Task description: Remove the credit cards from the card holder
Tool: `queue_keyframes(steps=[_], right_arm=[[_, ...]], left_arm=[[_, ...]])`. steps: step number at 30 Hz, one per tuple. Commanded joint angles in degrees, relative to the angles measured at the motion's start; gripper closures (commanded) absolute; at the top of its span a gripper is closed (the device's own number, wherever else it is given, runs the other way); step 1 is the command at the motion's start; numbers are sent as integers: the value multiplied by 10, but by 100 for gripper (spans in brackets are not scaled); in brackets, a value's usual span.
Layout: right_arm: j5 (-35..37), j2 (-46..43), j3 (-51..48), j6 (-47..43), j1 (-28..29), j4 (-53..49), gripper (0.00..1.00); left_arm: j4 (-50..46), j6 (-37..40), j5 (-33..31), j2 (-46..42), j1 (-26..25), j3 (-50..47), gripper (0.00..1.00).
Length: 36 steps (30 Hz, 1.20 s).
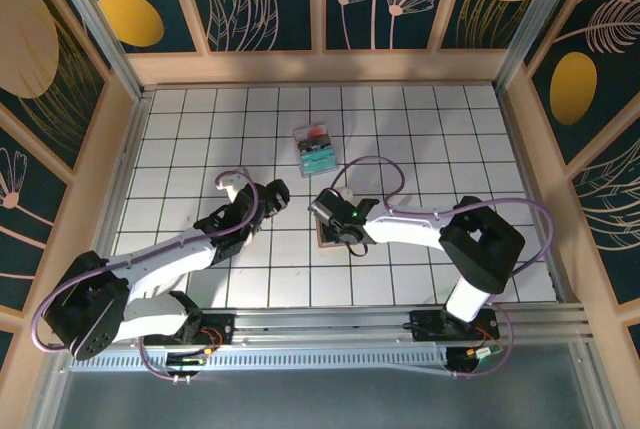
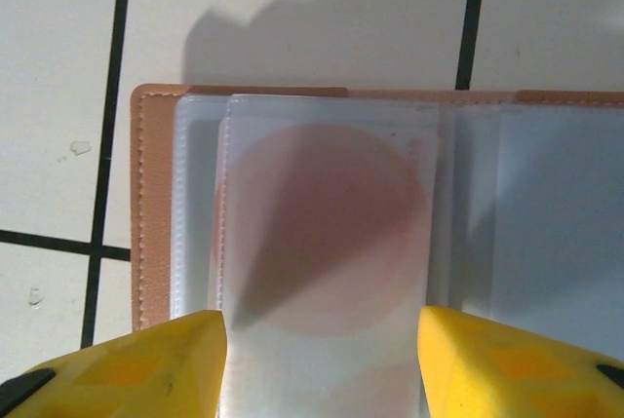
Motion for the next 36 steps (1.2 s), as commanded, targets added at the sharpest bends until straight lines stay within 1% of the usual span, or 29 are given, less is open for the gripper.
queue_keyframes(steps=[1, 7, 12, 17, 23, 24, 27, 29, 30, 33, 36], right_arm=[[-4, 13, -3, -9, -5, 7, 45], [-38, 15, -11, -12, -11, 25, 46], [-62, 15, -25, -15, -19, 37, 47], [-61, 31, -24, -19, -19, 19, 48], [-37, 53, -9, -25, -12, -22, 51], [-37, 53, -8, -26, -12, -24, 54], [-47, 42, -9, -23, -10, -23, 66], [-67, 23, -15, -22, -9, -11, 74], [-74, 12, -20, -21, -9, -5, 76], [-91, -26, -32, -21, -9, 9, 77], [-86, -52, -39, -22, -10, 7, 73]], left_arm=[[3, -5, -10, 9, -1, 10, 1], [7, 10, -3, 10, -1, 18, 1], [1, 25, -9, 8, -1, 26, 1], [-1, 31, -9, 7, -1, 29, 1], [-4, 35, -13, 5, -1, 31, 1], [-5, 36, -14, 4, -1, 32, 1], [-14, 47, -10, 0, -1, 38, 1], [-18, 73, 6, -4, -2, 49, 1], [-22, 85, 8, -5, -3, 55, 1], [-52, 111, -20, -7, -20, 77, 1], [-72, 128, -54, 4, -53, 93, 1]])
